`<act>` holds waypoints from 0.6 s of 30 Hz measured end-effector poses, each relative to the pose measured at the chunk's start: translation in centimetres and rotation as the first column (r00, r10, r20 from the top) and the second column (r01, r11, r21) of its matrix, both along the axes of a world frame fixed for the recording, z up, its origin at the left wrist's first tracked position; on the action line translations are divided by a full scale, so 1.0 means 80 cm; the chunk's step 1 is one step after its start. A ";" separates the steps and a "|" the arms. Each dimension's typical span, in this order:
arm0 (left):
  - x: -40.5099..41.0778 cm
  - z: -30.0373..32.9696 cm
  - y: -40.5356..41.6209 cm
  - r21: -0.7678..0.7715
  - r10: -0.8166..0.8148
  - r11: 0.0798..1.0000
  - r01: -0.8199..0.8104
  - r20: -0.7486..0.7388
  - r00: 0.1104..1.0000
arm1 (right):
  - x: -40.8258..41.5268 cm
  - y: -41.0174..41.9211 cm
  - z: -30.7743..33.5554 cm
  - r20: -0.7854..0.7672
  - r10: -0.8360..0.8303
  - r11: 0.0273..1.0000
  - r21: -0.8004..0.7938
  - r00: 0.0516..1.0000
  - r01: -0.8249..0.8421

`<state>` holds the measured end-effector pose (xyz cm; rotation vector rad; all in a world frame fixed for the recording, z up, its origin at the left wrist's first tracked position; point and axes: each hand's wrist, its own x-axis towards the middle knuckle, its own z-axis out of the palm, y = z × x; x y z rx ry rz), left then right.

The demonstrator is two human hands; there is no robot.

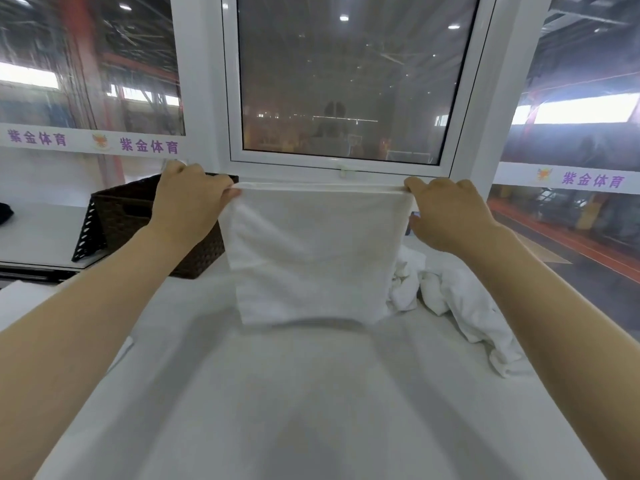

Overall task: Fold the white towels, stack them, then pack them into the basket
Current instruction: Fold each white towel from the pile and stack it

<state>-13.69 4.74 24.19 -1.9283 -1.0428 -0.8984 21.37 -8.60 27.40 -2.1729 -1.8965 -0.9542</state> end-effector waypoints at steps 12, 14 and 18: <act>-0.025 -0.084 -0.048 -0.914 -0.347 0.394 0.101 -0.046 0.937 | -0.020 -0.062 -0.069 -0.014 -0.078 0.679 -0.733 0.997 0.043; -0.033 -0.115 -0.060 -0.980 -0.394 0.194 0.038 -0.042 0.918 | -0.035 -0.080 -0.091 -0.031 -0.097 0.511 -0.859 0.995 0.023; -0.044 -0.169 -0.091 -0.984 -0.429 -0.173 -0.046 0.033 0.903 | -0.059 -0.110 -0.132 -0.068 -0.137 0.256 -0.966 0.988 -0.031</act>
